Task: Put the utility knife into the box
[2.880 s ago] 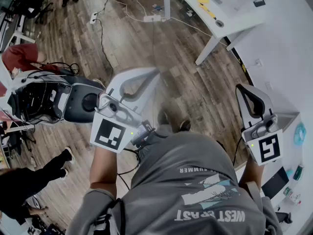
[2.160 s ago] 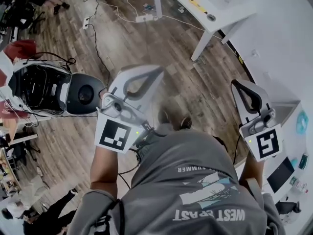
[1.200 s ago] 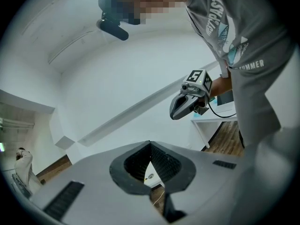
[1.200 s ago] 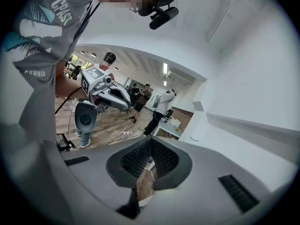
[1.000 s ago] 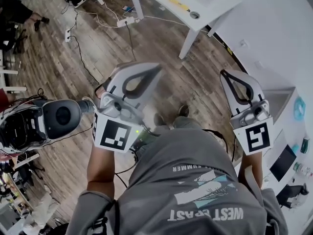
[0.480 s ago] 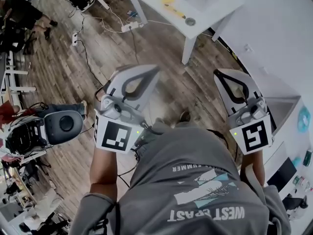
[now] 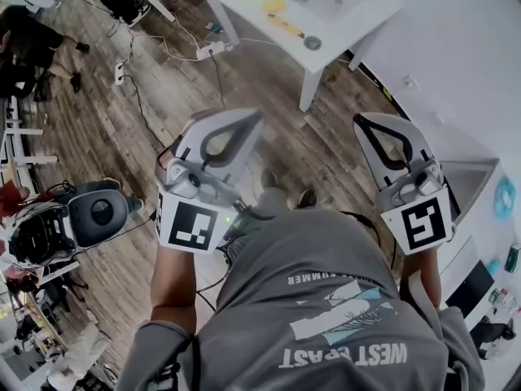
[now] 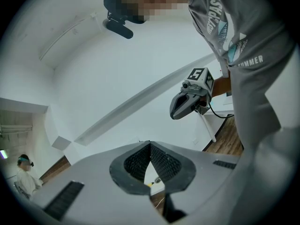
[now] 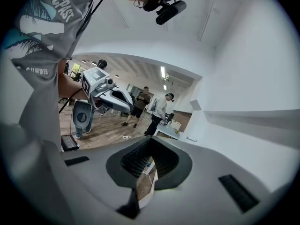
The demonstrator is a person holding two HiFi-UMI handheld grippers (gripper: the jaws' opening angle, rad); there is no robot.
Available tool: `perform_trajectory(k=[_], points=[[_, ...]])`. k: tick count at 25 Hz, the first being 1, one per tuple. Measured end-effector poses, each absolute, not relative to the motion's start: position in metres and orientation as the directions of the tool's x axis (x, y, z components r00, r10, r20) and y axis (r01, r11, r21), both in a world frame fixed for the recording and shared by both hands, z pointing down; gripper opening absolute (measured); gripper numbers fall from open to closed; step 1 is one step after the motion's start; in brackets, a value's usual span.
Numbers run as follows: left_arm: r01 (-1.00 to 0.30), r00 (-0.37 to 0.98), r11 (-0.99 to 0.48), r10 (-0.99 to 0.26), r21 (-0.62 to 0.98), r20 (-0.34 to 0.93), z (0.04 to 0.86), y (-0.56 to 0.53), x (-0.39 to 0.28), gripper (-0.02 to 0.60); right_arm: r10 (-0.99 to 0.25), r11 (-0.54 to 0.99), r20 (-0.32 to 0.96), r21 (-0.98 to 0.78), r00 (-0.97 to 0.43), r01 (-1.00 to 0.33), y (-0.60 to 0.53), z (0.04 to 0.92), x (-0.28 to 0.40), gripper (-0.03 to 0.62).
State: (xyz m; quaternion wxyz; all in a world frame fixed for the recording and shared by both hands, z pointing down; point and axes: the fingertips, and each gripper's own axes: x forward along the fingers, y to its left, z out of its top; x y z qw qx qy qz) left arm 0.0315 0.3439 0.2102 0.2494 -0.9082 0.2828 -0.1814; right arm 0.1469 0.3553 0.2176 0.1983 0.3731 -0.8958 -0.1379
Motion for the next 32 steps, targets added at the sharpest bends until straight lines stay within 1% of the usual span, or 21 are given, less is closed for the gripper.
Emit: perform_trajectory(k=[5, 10, 13, 16, 18, 20, 28, 32], points=[[-0.418, 0.803, -0.721, -0.578, -0.553, 0.147, 0.206, 0.311, 0.009, 0.008, -0.744, 0.663, 0.288, 0.426, -0.603, -0.615, 0.334, 0.215, 0.128, 0.008], [-0.414, 0.823, -0.729, -0.556, -0.544, 0.119, 0.207, 0.284, -0.019, 0.008, -0.771, 0.634, 0.282, 0.424, -0.571, -0.647, 0.308, 0.213, 0.101, 0.008], [-0.424, 0.837, -0.724, -0.543, -0.544, 0.070, 0.206, 0.271, -0.035, 0.008, -0.776, 0.628, 0.299, 0.446, -0.555, -0.638, 0.296, 0.214, 0.085, 0.008], [-0.412, 0.843, -0.736, -0.532, -0.537, 0.082, 0.212, 0.258, -0.049, 0.008, -0.790, 0.611, 0.297, 0.457, -0.537, -0.647, 0.284, 0.213, 0.074, 0.008], [-0.419, 0.848, -0.735, -0.526, -0.533, 0.058, 0.212, 0.251, -0.055, 0.008, -0.796, 0.603, 0.294, 0.451, -0.528, -0.658, 0.277, 0.212, 0.067, 0.008], [-0.427, 0.854, -0.733, -0.520, -0.529, 0.032, 0.210, 0.246, -0.058, 0.008, -0.792, 0.610, 0.312, 0.455, -0.525, -0.649, 0.272, 0.214, 0.063, 0.008], [-0.415, 0.839, -0.758, -0.532, -0.503, 0.110, 0.229, 0.222, -0.043, 0.008, -0.771, 0.636, 0.331, 0.439, -0.544, -0.634, 0.243, 0.225, 0.076, 0.008], [-0.435, 0.830, -0.742, -0.550, -0.510, 0.093, 0.221, 0.215, -0.027, 0.008, -0.755, 0.655, 0.312, 0.415, -0.577, -0.632, 0.228, 0.226, 0.088, 0.008]])
